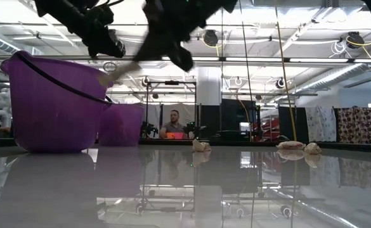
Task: Sort candy by brand, put in halloween buckets
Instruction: Put the white candy into the green bucket
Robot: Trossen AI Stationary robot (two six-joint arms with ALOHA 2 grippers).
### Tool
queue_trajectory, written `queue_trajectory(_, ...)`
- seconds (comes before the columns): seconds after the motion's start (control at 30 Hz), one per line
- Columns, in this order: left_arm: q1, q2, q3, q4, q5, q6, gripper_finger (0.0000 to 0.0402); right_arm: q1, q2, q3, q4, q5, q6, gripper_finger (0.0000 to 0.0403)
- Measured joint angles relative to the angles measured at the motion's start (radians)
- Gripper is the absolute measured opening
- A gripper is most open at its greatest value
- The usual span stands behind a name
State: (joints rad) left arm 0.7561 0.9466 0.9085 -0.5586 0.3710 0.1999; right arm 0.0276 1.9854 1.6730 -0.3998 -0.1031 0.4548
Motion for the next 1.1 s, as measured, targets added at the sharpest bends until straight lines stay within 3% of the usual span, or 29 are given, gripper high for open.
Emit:
queue_trajectory(0.23, 0.000, 0.000, 0.000, -0.056, 0.000, 0.050, 0.0023, 0.070, 0.001, 0.002, 0.104, -0.004, -0.013, 0.0000)
queue_trajectory(0.53, 0.000, 0.000, 0.000, -0.082, -0.002, 0.077, 0.0023, 0.150, 0.002, 0.002, 0.385, -0.009, -0.240, 0.0000)
queue_trajectory(0.73, 0.000, 0.000, 0.000, -0.083, -0.006, 0.099, 0.0023, 0.177, 0.014, 0.002, 0.513, -0.007, -0.309, 0.0000)
queue_trajectory(1.1, 0.000, 0.000, 0.000, -0.081, -0.007, 0.097, 0.0023, 0.183, 0.232, 0.002, 0.983, -0.126, -0.309, 0.0000)
